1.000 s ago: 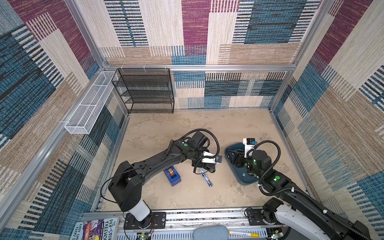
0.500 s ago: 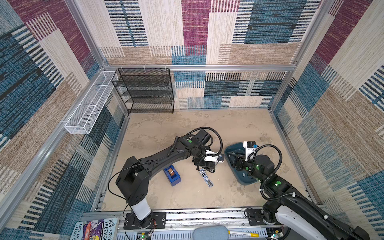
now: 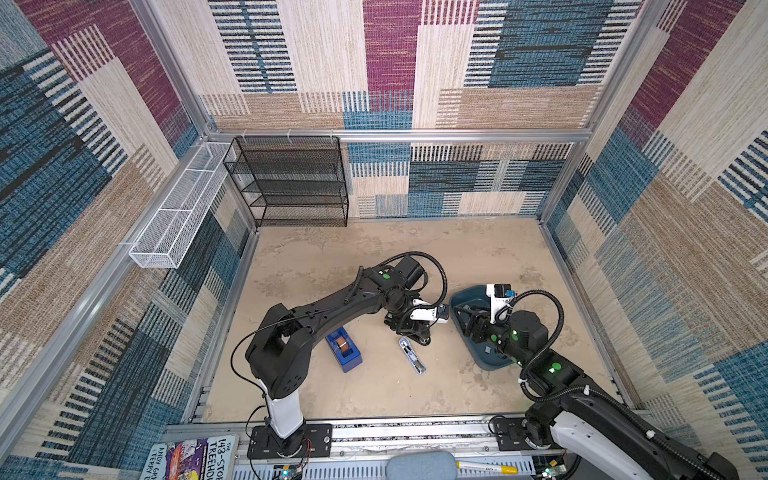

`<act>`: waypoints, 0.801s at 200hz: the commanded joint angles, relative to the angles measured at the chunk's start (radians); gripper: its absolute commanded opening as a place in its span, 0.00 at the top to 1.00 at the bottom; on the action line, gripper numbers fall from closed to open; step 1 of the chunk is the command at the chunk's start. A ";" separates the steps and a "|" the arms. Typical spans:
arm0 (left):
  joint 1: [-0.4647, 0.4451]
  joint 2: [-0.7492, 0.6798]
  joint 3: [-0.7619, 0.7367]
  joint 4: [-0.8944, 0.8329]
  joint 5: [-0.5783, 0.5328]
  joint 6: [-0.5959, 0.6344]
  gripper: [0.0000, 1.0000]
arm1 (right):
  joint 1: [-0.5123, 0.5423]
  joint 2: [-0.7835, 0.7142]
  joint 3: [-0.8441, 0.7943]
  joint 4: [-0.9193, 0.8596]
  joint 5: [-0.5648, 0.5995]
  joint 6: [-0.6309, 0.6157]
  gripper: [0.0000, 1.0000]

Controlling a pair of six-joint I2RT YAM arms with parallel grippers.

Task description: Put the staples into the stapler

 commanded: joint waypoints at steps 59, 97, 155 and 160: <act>0.001 0.074 0.046 -0.025 0.026 -0.052 0.54 | 0.001 -0.027 -0.022 0.021 -0.028 0.040 0.32; 0.008 0.132 0.076 -0.030 0.010 -0.049 0.54 | 0.000 -0.047 -0.029 0.015 -0.020 0.046 0.31; 0.028 0.172 0.103 -0.074 0.035 -0.028 0.55 | 0.001 -0.051 -0.032 0.012 -0.017 0.037 0.31; 0.029 0.170 0.100 -0.075 0.037 -0.023 0.55 | 0.001 -0.050 -0.031 0.011 -0.017 0.036 0.31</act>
